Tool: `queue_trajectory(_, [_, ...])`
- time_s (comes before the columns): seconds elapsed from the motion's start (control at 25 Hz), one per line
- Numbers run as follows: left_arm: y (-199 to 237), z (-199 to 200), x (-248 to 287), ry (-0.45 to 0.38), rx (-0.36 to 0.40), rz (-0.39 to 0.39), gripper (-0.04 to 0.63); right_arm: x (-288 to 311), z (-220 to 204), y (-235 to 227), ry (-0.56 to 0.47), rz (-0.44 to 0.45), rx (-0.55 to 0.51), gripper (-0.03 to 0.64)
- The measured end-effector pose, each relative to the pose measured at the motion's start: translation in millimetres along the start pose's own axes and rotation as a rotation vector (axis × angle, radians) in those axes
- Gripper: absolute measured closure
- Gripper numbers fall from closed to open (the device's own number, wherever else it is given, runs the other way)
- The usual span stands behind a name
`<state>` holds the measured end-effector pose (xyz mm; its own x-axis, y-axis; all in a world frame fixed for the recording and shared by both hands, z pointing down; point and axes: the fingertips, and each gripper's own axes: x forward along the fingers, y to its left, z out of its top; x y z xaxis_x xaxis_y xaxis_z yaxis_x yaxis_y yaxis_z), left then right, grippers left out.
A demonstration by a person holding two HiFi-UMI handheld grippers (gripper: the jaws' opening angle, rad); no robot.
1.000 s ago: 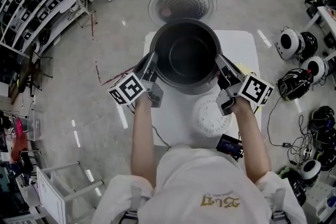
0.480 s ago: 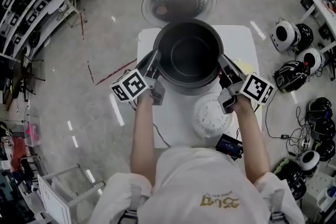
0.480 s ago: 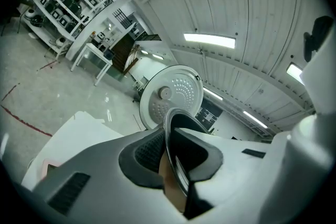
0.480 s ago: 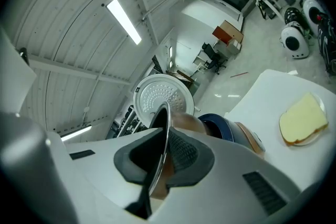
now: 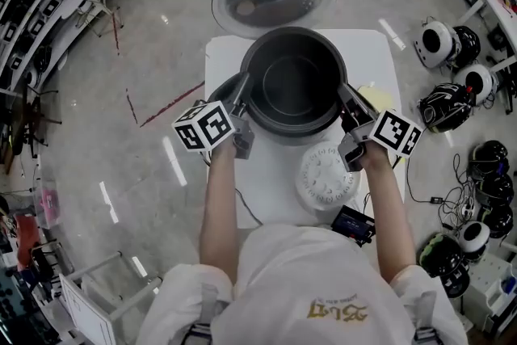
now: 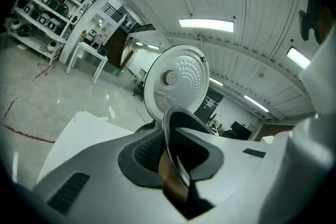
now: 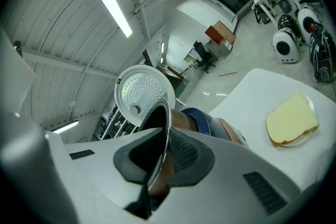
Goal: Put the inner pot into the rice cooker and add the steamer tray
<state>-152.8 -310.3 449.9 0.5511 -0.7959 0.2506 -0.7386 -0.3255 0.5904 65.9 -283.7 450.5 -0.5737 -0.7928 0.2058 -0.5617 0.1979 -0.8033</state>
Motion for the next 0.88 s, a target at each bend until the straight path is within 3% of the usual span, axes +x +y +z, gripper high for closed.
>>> queue_trajectory(0.52, [18.6,-22.8,19.9,0.131,0.241,0.091,0.485,14.4,-12.2,-26.7,0.098,-0.135,-0.174,0.551])
queue_trajectory(0.8, [28.5,-31.2,25.5,0.154,0.266,0.123,0.476,22.2,-20.2,-33.8,0.195,-0.219,-0.409,0.515])
queue_trajectory(0.88, [26.0,-29.6,27.2,0.141,0.259,0.111,0.417,20.1,-16.1,-40.1,0.172,-0.262,-0.485,0.511])
